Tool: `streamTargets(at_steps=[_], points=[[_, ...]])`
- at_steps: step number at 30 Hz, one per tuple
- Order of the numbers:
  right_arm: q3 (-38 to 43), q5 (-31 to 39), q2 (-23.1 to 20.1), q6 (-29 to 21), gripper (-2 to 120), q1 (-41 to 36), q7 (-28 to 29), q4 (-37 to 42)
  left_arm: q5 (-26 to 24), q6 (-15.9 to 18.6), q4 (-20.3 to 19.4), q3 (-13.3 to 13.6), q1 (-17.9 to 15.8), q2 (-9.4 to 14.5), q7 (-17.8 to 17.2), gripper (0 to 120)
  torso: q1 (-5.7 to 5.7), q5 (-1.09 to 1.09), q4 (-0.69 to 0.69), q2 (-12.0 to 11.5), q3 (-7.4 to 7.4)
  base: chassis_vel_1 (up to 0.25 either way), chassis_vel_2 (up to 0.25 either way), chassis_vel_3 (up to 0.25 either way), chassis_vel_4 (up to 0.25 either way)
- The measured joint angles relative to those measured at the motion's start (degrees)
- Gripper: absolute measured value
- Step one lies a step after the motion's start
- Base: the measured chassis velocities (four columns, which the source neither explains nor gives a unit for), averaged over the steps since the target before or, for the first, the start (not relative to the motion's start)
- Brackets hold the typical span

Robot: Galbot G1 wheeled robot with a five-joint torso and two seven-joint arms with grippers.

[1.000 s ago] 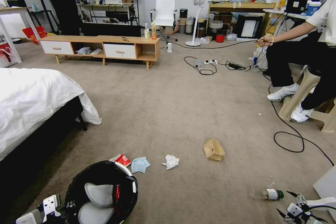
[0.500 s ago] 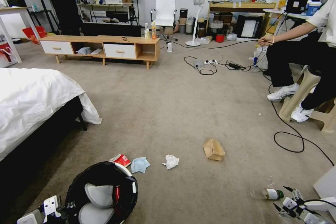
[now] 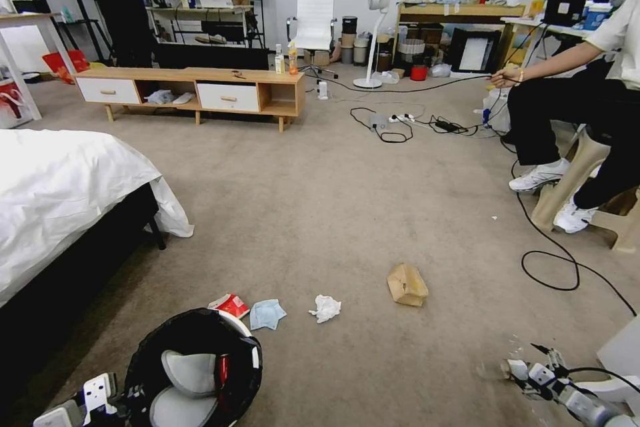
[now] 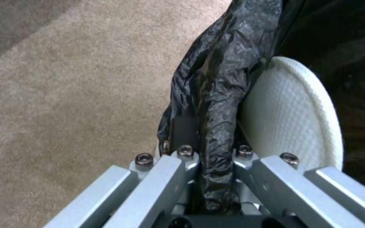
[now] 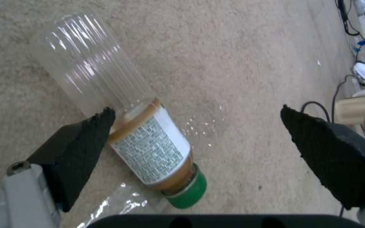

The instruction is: Pick up the trash bin and place the garbage on the floor into it.

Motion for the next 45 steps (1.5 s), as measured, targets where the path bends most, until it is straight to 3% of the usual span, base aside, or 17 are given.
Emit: streamTargets(at_steps=[45], points=[[-4.00,-2.39,4.29,1.19,100,6.14,-0.18,-8.48,0.60,-0.26,0.65,0.55,-0.31,-0.58,0.01,2,0.00,0.00,0.00,0.00,0.00,0.000,0.000,0.000,0.000]])
